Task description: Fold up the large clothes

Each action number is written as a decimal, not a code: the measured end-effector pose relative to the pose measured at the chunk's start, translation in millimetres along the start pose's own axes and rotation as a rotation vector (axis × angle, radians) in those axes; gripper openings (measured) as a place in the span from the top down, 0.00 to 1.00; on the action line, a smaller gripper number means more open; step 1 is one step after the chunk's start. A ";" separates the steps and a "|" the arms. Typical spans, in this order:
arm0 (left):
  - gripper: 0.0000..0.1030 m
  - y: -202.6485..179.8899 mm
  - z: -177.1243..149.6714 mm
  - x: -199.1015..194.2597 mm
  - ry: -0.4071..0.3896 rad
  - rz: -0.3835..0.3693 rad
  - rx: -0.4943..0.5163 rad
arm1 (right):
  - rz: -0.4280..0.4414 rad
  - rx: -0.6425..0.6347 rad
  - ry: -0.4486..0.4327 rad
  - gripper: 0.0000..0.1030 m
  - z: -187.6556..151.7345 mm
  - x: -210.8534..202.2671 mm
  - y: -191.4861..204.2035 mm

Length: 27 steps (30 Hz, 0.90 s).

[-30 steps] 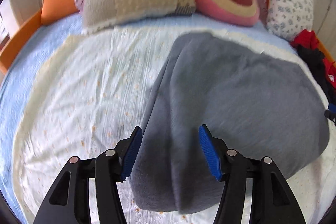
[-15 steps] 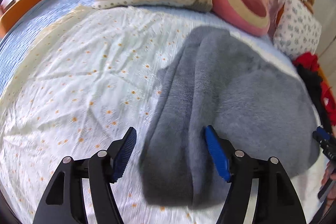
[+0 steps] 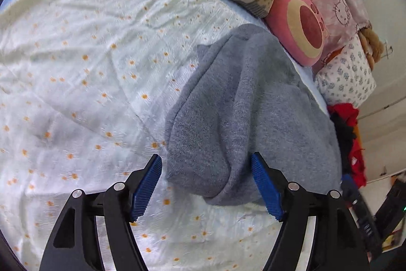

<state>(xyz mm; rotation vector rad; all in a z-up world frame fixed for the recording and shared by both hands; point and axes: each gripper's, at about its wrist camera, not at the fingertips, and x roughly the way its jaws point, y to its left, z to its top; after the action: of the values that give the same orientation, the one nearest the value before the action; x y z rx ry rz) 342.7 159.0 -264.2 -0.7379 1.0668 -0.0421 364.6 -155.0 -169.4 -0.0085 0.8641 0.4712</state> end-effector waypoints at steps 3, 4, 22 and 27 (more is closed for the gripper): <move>0.31 4.9 -0.5 7.5 0.010 -0.075 -0.061 | -0.007 0.006 -0.001 0.49 -2.6 0.7 1.2; 0.35 3.4 -0.4 7.7 0.000 -0.092 -0.072 | -0.012 0.008 0.000 0.49 -2.3 1.2 0.9; 0.50 -13.5 11.6 -9.8 0.039 -0.014 -0.061 | -0.015 0.121 -0.059 0.54 -19.1 9.7 -23.7; 0.46 -33.3 15.0 -9.5 0.038 0.030 -0.005 | -0.010 0.131 -0.055 0.54 -22.5 13.1 -27.8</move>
<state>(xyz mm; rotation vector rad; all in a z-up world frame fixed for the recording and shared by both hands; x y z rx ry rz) 360.3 145.1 -233.8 -0.7279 1.1141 -0.0276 366.7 -179.2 -198.8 0.1196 0.8395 0.4026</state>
